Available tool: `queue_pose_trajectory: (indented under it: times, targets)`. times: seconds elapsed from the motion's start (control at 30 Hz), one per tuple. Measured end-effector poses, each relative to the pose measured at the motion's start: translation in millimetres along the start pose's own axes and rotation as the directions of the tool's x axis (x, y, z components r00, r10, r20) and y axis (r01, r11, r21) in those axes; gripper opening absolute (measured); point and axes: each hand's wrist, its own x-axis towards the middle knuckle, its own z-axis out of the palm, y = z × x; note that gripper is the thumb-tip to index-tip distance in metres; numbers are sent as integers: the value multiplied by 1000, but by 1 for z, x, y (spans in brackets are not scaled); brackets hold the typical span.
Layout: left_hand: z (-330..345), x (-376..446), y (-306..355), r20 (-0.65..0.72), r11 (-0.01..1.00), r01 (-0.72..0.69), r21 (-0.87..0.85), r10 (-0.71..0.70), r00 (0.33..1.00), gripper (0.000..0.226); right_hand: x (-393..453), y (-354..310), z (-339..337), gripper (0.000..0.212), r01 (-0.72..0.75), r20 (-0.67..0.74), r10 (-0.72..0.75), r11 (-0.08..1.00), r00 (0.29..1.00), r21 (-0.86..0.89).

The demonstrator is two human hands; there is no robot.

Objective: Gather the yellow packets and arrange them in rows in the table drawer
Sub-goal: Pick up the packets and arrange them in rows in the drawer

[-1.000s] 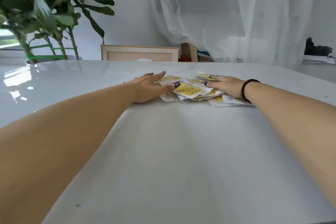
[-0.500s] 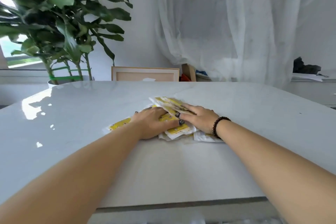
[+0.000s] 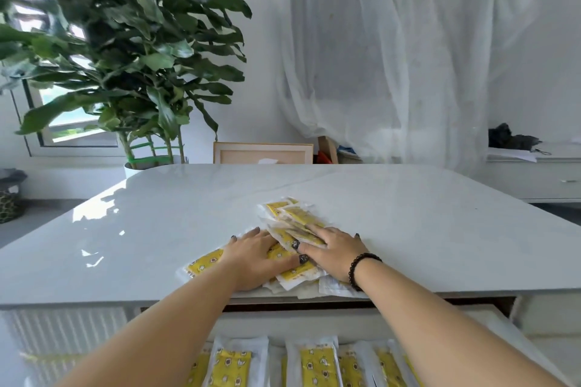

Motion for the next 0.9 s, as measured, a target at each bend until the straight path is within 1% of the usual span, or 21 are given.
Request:
queue_pose_trajectory:
  times: [0.07,0.13,0.27,0.3,0.37,0.4,0.47,0.53,0.57,0.6,0.63,0.67,0.7,0.73,0.77,0.8,0.83,0.9]
  targets:
    - [-1,-9,3,-4,1000,11,-8,-11,1000,86,-12,-3,-1,74,-7,3,7,1000,1000,9]
    - [0,-15,6,-40,999,20,-26,-21,999,90,-20,-6,-2,72,-11,-3,12,1000,1000,22]
    - [2,-18,9,-118,995,11,-95,-22,993,71,-25,-11,-3,69,-22,-57,24,999,998,36]
    - [2,-17,8,-136,992,4,-123,-20,991,71,-24,-11,-3,68,-22,-78,25,999,997,39]
    - [4,-12,4,-181,980,-11,-196,-25,983,75,-21,-13,-4,65,-24,-117,31,998,993,60]
    - [5,-8,2,-210,969,-16,-246,-37,977,73,-19,-13,-5,65,-27,-135,35,997,990,66]
    - [5,-1,-1,-266,919,-18,-394,-95,959,57,-14,-14,-5,66,-18,-155,26,998,988,52]
    - [1,9,-1,-357,840,-27,-542,-201,912,36,-5,-13,-3,68,-8,-142,9,1000,990,12]
    - [-5,16,0,-406,806,-31,-591,-265,874,33,1,-12,-5,68,-5,-136,9,1000,991,30]
    - [-10,26,0,-447,776,-31,-630,-330,832,34,6,-12,-7,67,-4,-142,18,995,990,99]
    - [-16,38,0,-468,753,-22,-657,-384,796,34,12,-14,-10,64,0,-168,37,977,985,211]
    - [-22,51,-1,-470,748,1,-663,-418,777,30,19,-15,-14,61,6,-217,66,949,974,314]
    - [-26,67,-3,-452,763,47,-644,-430,782,21,25,-15,-19,57,12,-268,102,920,958,392]
    - [-29,84,-6,-417,792,111,-600,-428,802,15,33,-14,-23,51,15,-315,136,901,939,434]
    - [-30,100,-9,-370,823,174,-541,-419,829,20,41,-11,-25,40,17,-343,154,894,927,449]
    - [-30,116,-13,-311,845,230,-483,-412,857,29,49,-8,-24,29,-5,-342,171,900,924,437]
    - [-29,128,-15,-246,859,284,-427,-412,877,38,56,-5,-21,27,-36,-330,187,909,925,416]
    - [-27,150,-20,-127,876,368,-312,-423,897,52,70,1,-13,41,-92,-287,205,927,936,364]
